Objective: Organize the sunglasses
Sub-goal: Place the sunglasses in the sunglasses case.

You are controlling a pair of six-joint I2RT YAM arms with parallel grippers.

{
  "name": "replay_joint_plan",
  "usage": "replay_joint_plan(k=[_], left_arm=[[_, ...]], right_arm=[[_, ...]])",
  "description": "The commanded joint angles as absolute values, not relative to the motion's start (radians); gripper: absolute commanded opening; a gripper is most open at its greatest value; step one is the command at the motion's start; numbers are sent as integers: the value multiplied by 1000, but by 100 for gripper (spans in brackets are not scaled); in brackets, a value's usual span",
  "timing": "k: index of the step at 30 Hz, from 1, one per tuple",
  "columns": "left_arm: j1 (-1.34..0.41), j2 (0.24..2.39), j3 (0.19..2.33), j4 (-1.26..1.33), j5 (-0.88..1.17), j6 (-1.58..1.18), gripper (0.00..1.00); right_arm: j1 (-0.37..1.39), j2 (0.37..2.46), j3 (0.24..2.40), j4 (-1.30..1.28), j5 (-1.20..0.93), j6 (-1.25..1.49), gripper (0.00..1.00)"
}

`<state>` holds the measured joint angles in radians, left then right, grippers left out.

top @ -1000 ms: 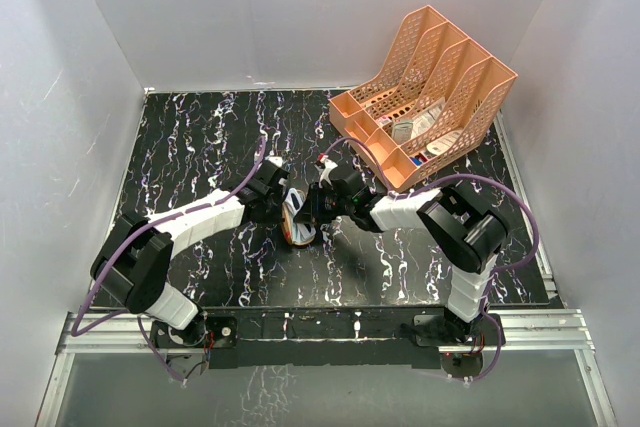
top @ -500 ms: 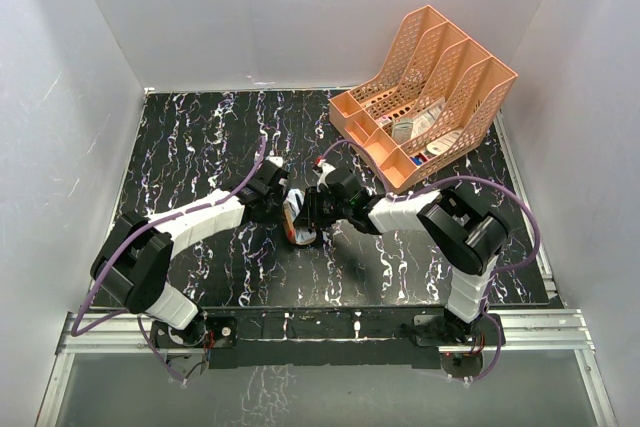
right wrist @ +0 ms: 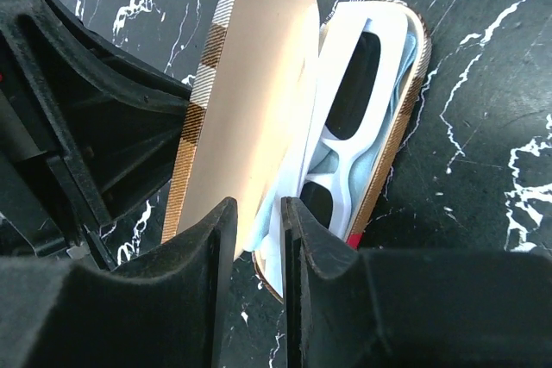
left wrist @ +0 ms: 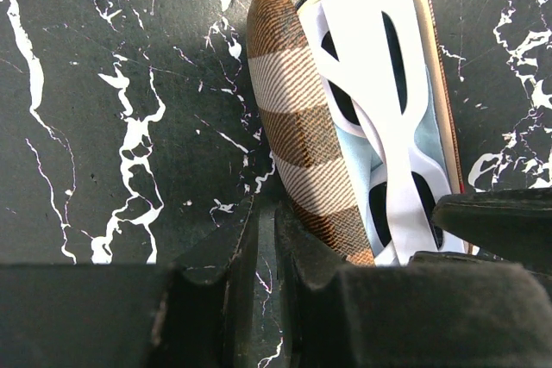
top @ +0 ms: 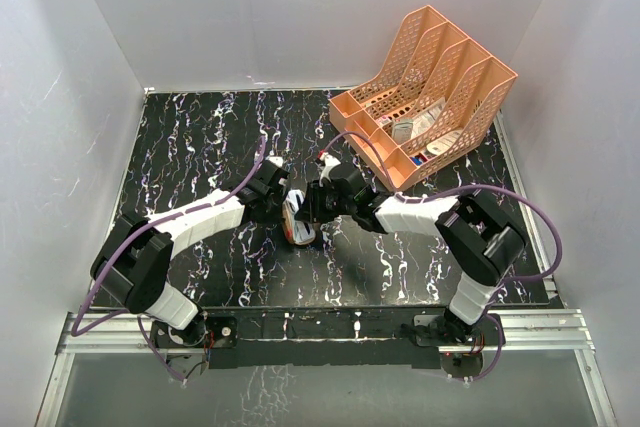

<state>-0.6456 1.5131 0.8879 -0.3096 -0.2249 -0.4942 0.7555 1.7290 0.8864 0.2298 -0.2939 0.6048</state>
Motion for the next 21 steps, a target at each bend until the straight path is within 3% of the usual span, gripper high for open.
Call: replay_joint_plan(k=[1,10,16,21], left_arm=[[-651,1478,881,-305,-220,-498,13],[-651,1481,886,-303,-216,-497,13],[-650,1480,889,-308,-217,-495,13],[-651,1478,901,-317,-221,-491,13]], right_arm=[[755,1669,920,205,-233,561,26],[743,1643,913,168,-178,538,25],[728,1636,901,177,-152,538,2],[723,1642,897,187,-156,536,0]])
